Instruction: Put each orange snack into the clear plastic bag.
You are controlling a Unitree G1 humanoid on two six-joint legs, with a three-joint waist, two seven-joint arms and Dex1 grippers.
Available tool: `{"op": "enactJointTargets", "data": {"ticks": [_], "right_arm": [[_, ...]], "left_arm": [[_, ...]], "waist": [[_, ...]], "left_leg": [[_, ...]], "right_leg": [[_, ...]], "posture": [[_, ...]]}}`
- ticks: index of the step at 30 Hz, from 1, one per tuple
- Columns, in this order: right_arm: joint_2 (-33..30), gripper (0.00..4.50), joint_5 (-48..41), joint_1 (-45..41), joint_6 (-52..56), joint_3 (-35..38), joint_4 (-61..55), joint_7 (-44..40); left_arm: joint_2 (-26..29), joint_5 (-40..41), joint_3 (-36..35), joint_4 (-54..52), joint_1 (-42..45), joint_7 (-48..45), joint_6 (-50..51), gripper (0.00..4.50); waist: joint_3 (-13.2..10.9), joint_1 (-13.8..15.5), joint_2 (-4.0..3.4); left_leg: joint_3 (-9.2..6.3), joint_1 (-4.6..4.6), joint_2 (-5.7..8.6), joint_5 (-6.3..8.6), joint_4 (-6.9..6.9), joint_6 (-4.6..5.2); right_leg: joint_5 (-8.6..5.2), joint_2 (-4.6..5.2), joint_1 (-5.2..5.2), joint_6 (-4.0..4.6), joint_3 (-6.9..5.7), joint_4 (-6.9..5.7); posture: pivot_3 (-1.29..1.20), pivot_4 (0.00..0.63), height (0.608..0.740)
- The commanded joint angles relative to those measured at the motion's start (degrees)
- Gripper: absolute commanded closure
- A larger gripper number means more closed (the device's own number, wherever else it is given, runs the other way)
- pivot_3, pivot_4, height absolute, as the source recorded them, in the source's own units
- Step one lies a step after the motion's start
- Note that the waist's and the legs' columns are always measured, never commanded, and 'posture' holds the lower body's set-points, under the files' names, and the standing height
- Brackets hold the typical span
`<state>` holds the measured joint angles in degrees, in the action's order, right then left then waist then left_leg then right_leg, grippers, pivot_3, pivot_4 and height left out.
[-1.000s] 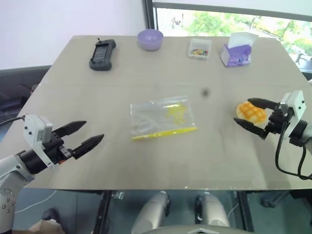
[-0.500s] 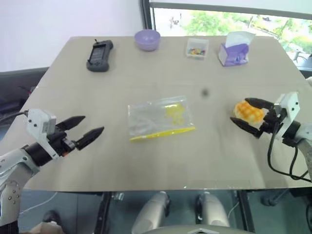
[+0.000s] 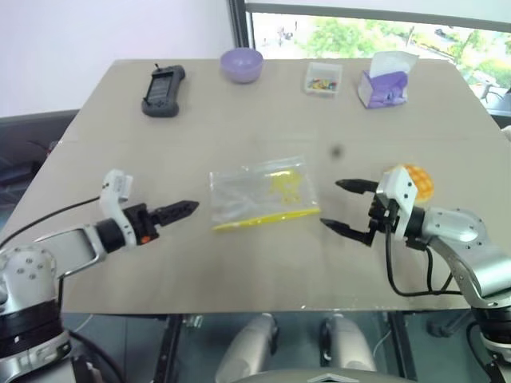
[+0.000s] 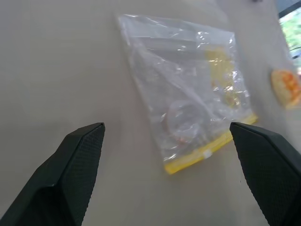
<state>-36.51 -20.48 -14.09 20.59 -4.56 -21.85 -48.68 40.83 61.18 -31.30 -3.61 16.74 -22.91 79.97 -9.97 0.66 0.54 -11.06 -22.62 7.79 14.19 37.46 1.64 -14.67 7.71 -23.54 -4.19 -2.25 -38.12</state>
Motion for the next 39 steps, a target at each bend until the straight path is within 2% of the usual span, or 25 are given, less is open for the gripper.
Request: {"op": "enactJointTargets", "data": {"ticks": [1, 9, 13, 17, 22, 27, 32, 39], "right_arm": [[0.13, 0.04, 0.21, 0.09, -1.4, 0.78, -2.96, 0.48], [-0.82, 0.04, 1.23, 3.11, -4.58, 3.69, -1.14, 0.43], [-0.53, 0.04, 1.94, 4.55, -6.44, 4.64, -0.62, 1.19], [-0.05, 0.04, 3.09, 6.53, -8.23, 5.33, -0.38, 2.33], [0.09, 0.04, 4.08, 9.71, -9.55, 6.33, -1.67, 4.29], [0.11, 0.04, 4.25, 13.54, -10.76, 8.15, -3.49, 5.57], [-0.19, 0.04, 3.81, 16.9, -12.42, 9.83, -4.58, 5.54], [-0.72, 0.04, 3.42, 18.96, -14.51, 11.54, -4.49, 4.81]], "left_arm": [[-3.0, 1.11, -0.15, 5.78, 4.92, 3.04, 4.38, 0.0], [-6.9, -0.39, -1.45, 21.74, 15.63, 7.03, 12.52, 0.0], [-6.94, 0.65, 0.51, 29.31, 20.4, 6.78, 12.53, 0.0], [-5.69, 1.59, 5.3, 35.54, 24.59, 1.53, 12.53, 0.0], [-4.35, 0.7, 10.66, 39.54, 27.33, -5.41, 12.53, 0.0], [-4.59, -2.88, 12.03, 41.75, 29.98, -8.39, 12.42, 0.0], [-9.49, -6.69, 12.5, 42.76, 30.42, -8.74, 9.98, 0.0], [-14.7, -8.92, 9.36, 43.56, 30.49, -8.68, 8.99, 0.0]], "waist": [[0.02, -0.01, 0.04], [0.15, 0.04, 0.21], [0.15, 0.12, 0.23], [0.15, 0.08, 0.24], [0.15, -0.24, 0.24], [0.15, -0.74, 0.24], [0.16, -0.96, 0.24], [0.16, -1.31, 0.28]], "left_leg": [[0.0, 0.01, 0.0, 0.0, 0.0, 0.0], [0.06, 0.04, 0.04, 0.0, 0.15, 0.0], [0.06, 0.03, 0.08, 0.0, 0.38, -0.01], [0.14, 0.03, 0.1, 0.01, 0.69, -0.01], [0.22, 0.03, 0.1, 0.01, 0.78, -0.01], [0.28, 0.02, 0.1, 0.01, 0.78, -0.01], [0.31, 0.02, 0.11, 0.01, 0.8, -0.01], [0.35, 0.0, 0.1, 0.01, 0.82, 0.0]], "right_leg": [[0.01, 0.0, 0.0, -0.01, 0.01, 0.0], [0.02, 0.01, -0.02, -0.02, 0.07, -0.19], [0.02, 0.02, -0.01, -0.02, 0.09, -0.39], [0.02, 0.03, -0.02, -0.03, 0.18, -0.71], [0.05, -0.02, -0.07, -0.08, 0.32, -0.78], [0.07, -0.03, -0.13, -0.1, 0.41, -0.79], [0.09, -0.02, -0.12, -0.15, 0.44, -0.78], [0.12, -0.03, -0.12, -0.2, 0.49, -0.78]], "posture": [[0.0, 0.15, 0.74], [0.0, 0.15, 0.74], [0.0, 0.15, 0.74], [0.0, 0.15, 0.74], [0.0, 0.15, 0.74], [0.0, 0.15, 0.74], [0.0, 0.15, 0.74], [0.0, 0.15, 0.74]]}}
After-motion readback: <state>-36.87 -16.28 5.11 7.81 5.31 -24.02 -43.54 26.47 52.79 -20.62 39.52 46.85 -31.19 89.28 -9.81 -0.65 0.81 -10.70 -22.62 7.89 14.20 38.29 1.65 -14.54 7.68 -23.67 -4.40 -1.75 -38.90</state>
